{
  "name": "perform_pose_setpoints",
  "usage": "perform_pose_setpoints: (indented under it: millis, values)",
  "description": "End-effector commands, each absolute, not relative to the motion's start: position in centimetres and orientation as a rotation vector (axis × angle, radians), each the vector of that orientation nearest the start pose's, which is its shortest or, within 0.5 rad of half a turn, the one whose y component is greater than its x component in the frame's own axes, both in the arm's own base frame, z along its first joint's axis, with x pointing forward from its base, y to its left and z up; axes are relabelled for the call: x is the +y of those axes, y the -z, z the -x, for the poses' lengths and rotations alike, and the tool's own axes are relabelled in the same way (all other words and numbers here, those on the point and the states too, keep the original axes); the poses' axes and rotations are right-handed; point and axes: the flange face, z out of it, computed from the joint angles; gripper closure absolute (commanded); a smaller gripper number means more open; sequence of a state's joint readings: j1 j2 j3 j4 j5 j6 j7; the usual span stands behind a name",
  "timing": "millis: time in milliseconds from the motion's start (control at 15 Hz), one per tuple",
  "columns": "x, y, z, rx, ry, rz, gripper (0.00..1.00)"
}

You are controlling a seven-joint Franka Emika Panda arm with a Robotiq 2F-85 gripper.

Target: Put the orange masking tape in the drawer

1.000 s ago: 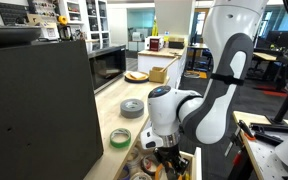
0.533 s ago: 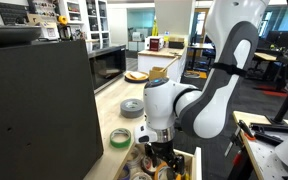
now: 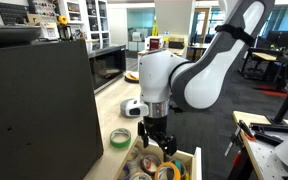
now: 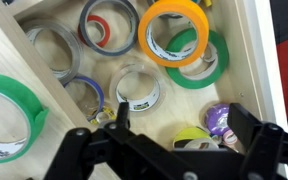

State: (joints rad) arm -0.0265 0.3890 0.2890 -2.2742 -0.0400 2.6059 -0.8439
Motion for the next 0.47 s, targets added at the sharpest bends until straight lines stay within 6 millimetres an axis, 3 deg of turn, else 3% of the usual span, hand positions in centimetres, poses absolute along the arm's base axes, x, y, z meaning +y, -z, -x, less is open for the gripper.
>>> perform_pose_setpoints:
  millis: [0, 200, 267, 400]
  values:
    - [13.5, -22.5, -51.0, -1.456, -0.04, 2.681, 0.0]
    - [13.2, -23.6, -51.3, -1.346, -0.044, 2.727, 0.0]
    - [13.3, -22.2, -51.6, -1.429, -0.027, 2.684, 0.0]
    - [13.1, -22.7, -51.7, -1.394, -0.021, 2.703, 0.0]
